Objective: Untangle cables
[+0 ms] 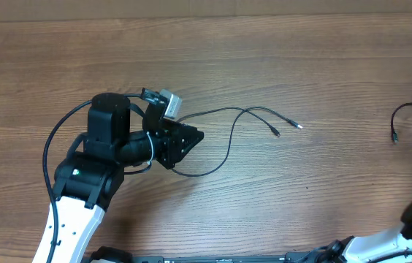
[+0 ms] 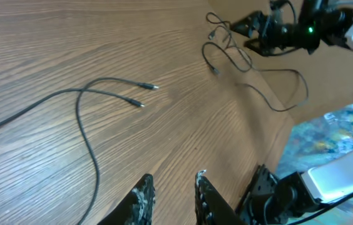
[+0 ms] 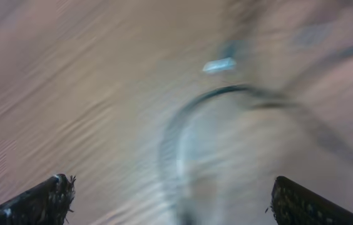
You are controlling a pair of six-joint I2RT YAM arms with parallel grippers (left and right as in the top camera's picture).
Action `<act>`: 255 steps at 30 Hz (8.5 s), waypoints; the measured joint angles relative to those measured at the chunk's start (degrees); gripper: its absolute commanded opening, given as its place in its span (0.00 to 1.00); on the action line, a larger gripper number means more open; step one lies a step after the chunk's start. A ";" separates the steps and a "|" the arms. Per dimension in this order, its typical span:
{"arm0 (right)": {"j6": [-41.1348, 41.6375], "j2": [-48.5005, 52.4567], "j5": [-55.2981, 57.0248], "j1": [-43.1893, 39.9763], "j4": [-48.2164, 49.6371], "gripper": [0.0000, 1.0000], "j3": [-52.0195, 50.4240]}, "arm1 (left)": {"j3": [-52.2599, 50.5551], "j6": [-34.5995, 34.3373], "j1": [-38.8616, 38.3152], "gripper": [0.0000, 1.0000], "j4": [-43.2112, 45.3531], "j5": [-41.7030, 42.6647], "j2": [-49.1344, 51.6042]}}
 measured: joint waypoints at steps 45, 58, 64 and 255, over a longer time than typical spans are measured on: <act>-1.84 0.00 20.26 56.94 -13.51 1.00 -0.46 | 0.00 -3.72 0.00 0.29 -19.87 -17.86 -18.67; -15.69 0.00 16.22 48.19 -2.49 1.00 -13.62 | 0.00 -3.74 0.00 0.32 -18.78 -17.84 -18.67; -16.48 0.00 11.76 48.33 0.20 0.95 -16.50 | 0.00 -3.78 0.00 0.32 -17.88 -17.86 -18.67; 4.20 -57.09 8.41 40.02 -52.35 1.00 17.11 | -15.04 21.68 11.08 1.00 20.35 -30.23 -45.94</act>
